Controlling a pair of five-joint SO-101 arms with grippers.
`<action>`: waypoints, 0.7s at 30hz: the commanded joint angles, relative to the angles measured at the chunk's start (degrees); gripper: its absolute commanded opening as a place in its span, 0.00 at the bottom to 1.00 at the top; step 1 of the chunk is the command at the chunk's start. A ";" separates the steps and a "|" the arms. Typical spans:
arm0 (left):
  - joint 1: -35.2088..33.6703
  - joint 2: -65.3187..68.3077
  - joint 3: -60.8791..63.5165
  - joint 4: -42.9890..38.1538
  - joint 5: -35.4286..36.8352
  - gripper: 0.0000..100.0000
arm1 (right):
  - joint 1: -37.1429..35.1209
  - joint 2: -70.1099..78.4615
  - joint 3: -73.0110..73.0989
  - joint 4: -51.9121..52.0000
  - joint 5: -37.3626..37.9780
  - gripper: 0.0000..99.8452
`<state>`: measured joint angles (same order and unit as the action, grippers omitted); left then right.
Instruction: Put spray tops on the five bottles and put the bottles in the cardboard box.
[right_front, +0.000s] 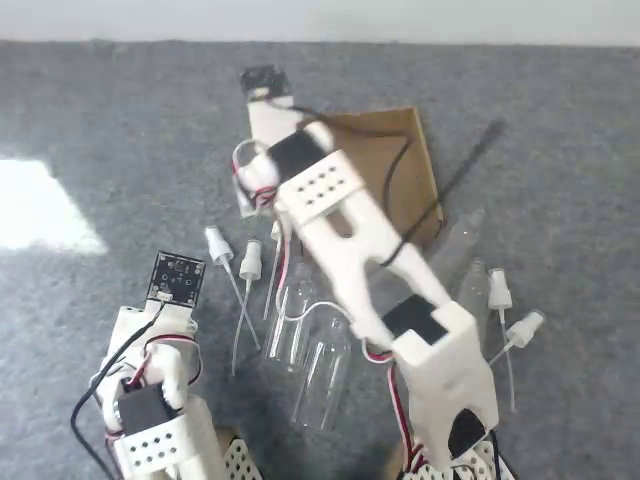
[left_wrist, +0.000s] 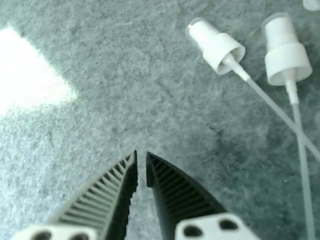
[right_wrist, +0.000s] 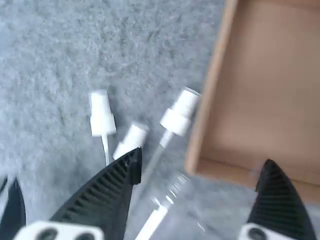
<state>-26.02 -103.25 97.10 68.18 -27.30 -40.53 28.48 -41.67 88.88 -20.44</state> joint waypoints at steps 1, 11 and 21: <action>-0.26 -1.49 -0.57 -0.26 -0.53 0.03 | 5.67 -10.95 -8.53 14.02 10.90 0.29; -0.26 -1.49 -0.57 -0.26 -0.53 0.03 | 37.85 -26.33 13.01 13.76 28.92 0.28; -0.26 -1.49 -0.57 -0.26 -0.53 0.03 | 63.16 -31.78 47.21 -2.07 44.04 0.30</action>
<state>-26.02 -103.25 97.10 68.18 -27.30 14.77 0.53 -6.07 95.38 19.21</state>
